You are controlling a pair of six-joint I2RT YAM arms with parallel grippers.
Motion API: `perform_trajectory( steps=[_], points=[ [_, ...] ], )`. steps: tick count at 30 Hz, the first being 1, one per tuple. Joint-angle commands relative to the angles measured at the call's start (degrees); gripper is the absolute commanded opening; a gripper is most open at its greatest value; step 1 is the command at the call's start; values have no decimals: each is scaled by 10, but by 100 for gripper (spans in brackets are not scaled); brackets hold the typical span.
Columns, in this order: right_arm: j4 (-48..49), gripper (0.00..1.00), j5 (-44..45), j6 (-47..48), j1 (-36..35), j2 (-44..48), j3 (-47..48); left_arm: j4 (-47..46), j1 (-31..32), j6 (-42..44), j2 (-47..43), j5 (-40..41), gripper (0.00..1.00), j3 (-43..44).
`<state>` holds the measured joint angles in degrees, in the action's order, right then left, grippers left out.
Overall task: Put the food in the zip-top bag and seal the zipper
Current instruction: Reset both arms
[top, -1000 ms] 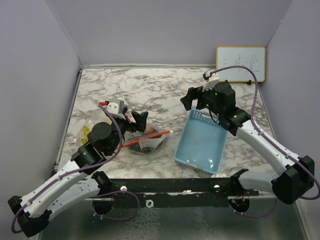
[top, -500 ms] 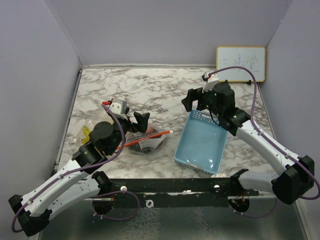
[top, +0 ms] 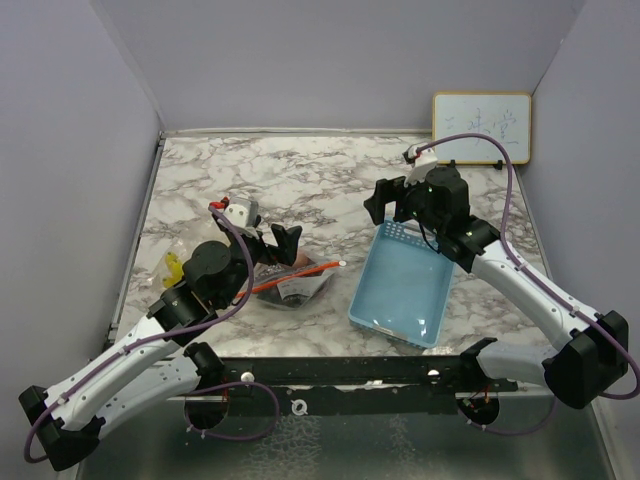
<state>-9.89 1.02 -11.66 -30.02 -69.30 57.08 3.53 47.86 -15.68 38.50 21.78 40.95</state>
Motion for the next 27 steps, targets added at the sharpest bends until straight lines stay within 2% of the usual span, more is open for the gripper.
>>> perform_trajectory(
  steps=[1, 27],
  points=[
    [-3, 99, 20, 13, 0, 11, -4, -10, -2, 7, 0, -12, 99, 13],
    [-8, 99, 26, 16, 0, 10, -5, -9, -2, 5, 2, -10, 99, 10]
  ],
)
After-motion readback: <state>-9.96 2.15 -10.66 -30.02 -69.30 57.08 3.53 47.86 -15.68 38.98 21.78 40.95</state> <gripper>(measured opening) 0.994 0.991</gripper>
